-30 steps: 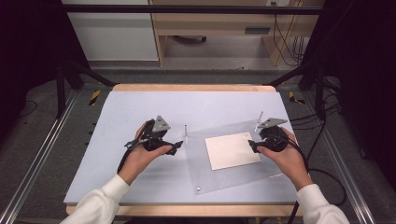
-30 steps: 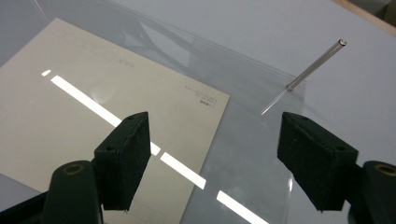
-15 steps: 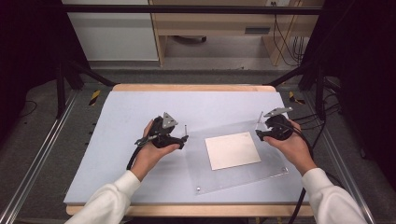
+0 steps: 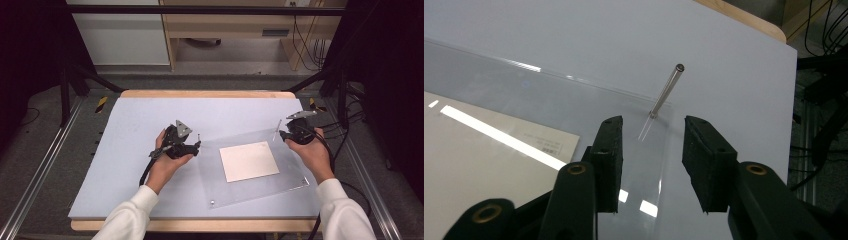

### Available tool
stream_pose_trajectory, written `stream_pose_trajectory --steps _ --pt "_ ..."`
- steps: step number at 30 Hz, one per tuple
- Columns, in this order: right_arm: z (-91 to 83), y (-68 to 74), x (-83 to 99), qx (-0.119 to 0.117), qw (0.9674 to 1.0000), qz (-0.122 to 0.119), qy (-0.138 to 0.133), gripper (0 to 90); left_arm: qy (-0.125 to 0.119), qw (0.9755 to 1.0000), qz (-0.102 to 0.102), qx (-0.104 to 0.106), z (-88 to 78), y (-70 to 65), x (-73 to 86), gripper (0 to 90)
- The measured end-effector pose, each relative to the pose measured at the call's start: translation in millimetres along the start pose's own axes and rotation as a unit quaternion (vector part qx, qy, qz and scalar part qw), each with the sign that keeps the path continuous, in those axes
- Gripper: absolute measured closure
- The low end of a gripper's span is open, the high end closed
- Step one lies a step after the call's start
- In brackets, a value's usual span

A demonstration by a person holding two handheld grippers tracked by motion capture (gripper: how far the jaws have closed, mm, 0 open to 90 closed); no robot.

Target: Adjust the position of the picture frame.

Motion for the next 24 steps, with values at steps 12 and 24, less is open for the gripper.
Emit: stream_pose_trajectory --steps 12,24 --pt "39.7 -12.4 -2.7 -0.007 0.9994 0.032 -0.010 63.9 -0.013 0.9988 -0.044 0.014 18.6 -10.4 0.6 31.5" --pt "69.2 -20.5 0.8 -0.021 0.9968 0.076 -0.006 68.7 -0.013 0.9983 -0.053 0.022 19.5 -15.2 8.3 35.7"
Point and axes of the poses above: each handheld gripper's, and its own axes: z roughly forward along the jaws, x roughly out of its underside, y roughly to its left, the point moved 10 cm from there along z, roughly forward along the jaws, and after that the axes turned 7 degrees about -x, right-handed, at the moved point
